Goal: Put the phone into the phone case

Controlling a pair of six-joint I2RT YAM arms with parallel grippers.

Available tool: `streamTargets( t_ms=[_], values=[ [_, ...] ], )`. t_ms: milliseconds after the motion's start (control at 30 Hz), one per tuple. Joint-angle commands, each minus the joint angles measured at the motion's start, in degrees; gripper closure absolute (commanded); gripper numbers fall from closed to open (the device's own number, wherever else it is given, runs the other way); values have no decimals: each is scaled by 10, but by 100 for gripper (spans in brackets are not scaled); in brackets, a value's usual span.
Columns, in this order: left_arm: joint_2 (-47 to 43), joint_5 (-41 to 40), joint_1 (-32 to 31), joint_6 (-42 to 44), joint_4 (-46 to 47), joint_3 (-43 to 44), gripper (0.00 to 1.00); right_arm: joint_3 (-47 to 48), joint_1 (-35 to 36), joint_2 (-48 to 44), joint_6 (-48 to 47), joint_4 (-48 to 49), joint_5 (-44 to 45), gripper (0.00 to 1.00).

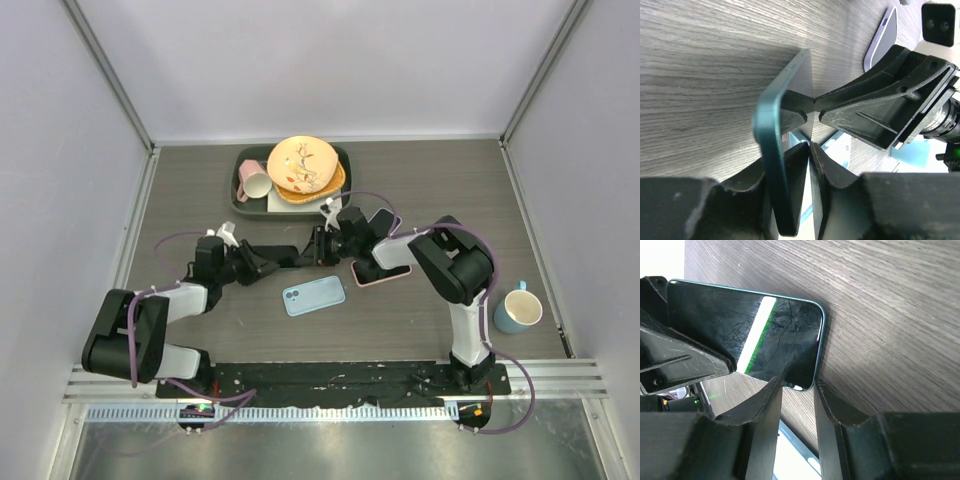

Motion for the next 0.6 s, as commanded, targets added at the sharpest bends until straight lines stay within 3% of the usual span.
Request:
streamTargets(
  t_ms=[0, 33, 133, 400, 567],
  values=[
    [-27, -1, -4, 26, -17, 6, 77, -5, 5, -12, 2, 18, -13, 62],
    [-30, -4, -4, 27, -29, 8, 86, -7, 4, -15, 1, 18, -12, 61],
    [-41, -19, -4, 41, -69, 22, 100, -14, 3, -35, -1, 17, -8, 59],
    [-134, -28, -4, 56, -122, 48, 100, -57, -18, -157, -28, 3, 20, 31],
    [-200, 20, -4, 44, -100, 54, 100, -88, -61, -214, 2, 38, -40, 28]
  ],
)
